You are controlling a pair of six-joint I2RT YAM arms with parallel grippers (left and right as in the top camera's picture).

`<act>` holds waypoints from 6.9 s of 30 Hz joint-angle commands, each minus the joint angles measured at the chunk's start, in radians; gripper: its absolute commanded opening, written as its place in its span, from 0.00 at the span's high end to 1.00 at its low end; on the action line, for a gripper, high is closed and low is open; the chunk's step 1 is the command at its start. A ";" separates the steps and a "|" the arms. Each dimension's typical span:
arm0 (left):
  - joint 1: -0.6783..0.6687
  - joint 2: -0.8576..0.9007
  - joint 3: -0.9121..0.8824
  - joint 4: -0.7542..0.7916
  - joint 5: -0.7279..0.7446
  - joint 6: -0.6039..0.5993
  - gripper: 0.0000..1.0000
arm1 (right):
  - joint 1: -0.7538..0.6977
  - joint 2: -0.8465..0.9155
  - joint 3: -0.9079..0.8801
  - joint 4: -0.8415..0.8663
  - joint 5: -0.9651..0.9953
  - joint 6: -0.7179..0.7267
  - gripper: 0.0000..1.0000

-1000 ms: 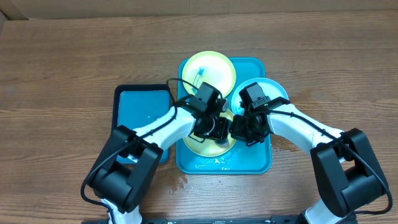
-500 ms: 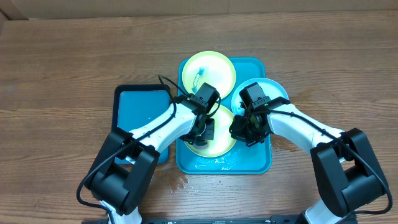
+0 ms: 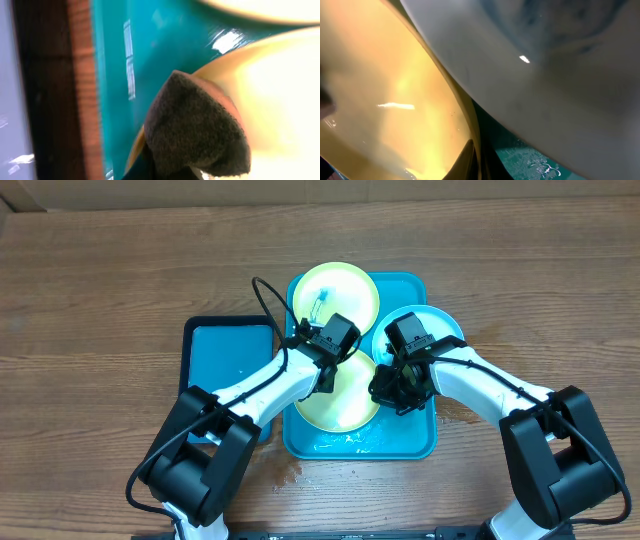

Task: Clean dirty plates on tray and stack at the side
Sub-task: 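Scrub the lower yellow plate with the sponge in the left gripper, then dip the sponge into the water tray with the left gripper, then grasp the lower yellow plate with the right gripper and lift it, then carry the yellow plate right and set it beside the teal tray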

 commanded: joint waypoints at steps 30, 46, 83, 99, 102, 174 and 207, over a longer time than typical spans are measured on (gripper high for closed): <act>0.112 -0.108 0.047 -0.287 0.190 -0.052 0.96 | -0.011 0.037 -0.032 -0.029 0.113 -0.016 0.96; 0.349 -0.351 0.004 -0.424 0.087 -0.006 0.96 | -0.011 0.037 -0.032 -0.044 0.085 -0.093 0.96; 0.591 -0.849 0.360 -0.602 0.411 0.151 0.00 | 0.421 -0.124 0.408 0.113 0.469 -0.251 0.96; 0.591 -0.899 0.360 -0.686 0.396 0.152 0.00 | 0.675 -0.062 0.409 0.231 0.953 -0.319 0.96; 0.591 -0.895 0.360 -0.686 0.396 0.152 0.00 | 0.721 -0.062 0.409 0.224 1.033 -0.388 0.96; 0.592 -0.911 0.433 -0.676 0.008 0.069 0.00 | 0.745 -0.072 0.409 0.266 1.034 -0.171 0.96; 0.591 -0.808 0.432 -0.726 0.147 0.069 0.00 | -1.036 -0.159 0.359 -0.475 0.241 -0.043 0.96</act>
